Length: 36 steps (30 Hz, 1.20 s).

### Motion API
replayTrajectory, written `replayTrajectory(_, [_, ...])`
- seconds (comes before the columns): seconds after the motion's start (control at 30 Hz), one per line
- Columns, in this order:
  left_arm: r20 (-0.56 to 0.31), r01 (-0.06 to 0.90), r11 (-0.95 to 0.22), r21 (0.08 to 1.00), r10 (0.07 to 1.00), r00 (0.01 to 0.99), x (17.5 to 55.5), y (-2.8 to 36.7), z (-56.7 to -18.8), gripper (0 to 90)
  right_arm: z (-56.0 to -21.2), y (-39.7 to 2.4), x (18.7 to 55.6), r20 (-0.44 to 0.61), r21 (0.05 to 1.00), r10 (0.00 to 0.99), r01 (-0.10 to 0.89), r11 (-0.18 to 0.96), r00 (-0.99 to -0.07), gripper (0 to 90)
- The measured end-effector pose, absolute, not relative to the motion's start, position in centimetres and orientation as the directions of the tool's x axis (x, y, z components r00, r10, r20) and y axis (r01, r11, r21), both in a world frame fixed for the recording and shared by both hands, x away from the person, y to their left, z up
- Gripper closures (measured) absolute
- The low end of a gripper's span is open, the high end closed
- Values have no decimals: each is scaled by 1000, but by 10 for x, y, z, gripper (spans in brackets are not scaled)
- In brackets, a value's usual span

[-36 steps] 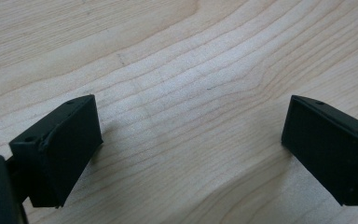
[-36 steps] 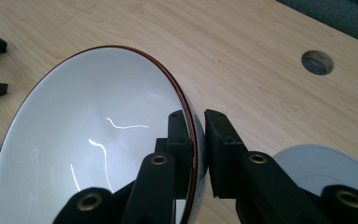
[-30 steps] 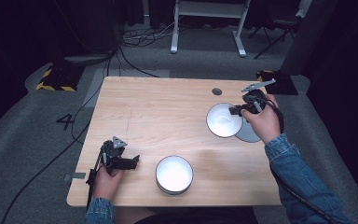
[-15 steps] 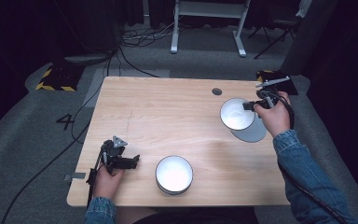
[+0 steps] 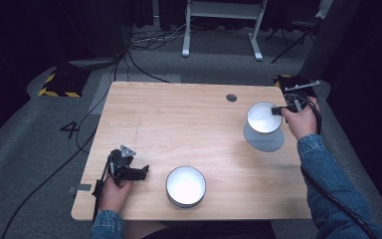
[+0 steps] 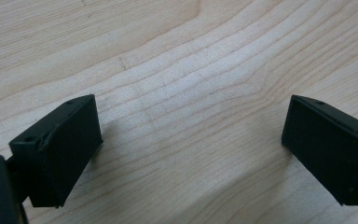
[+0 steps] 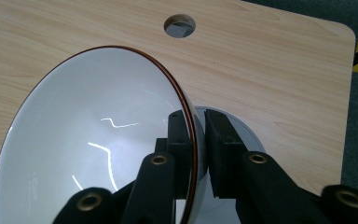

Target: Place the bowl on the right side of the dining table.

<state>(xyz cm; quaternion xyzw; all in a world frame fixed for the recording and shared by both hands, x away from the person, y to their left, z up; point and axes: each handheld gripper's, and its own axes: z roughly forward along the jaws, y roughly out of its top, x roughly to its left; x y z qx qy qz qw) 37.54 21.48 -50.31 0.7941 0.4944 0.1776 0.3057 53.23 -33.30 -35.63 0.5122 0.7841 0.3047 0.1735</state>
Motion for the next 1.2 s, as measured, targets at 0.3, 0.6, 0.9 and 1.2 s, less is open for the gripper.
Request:
replayTrajectory(0.3, [-20, 676, -326, 661, 893, 449, 375, 215, -503, 48, -366, -349, 548, 90, 643, 940, 739, 198, -330, 810])
replayTrajectory(0.6, [-20, 677, -324, 661, 894, 448, 375, 215, -503, 48, -382, -364, 553, 122, 621, 958, 773, 129, -258, 810])
replayTrajectory(0.9, [-20, 677, -324, 661, 894, 448, 375, 215, -503, 48, -396, -369, 554, 133, 602, 964, 791, 108, -232, 811])
replayTrajectory(1.2, [-20, 676, -326, 661, 893, 449, 375, 215, -503, 48, -409, -369, 555, 146, 586, 966, 805, 89, -213, 811])
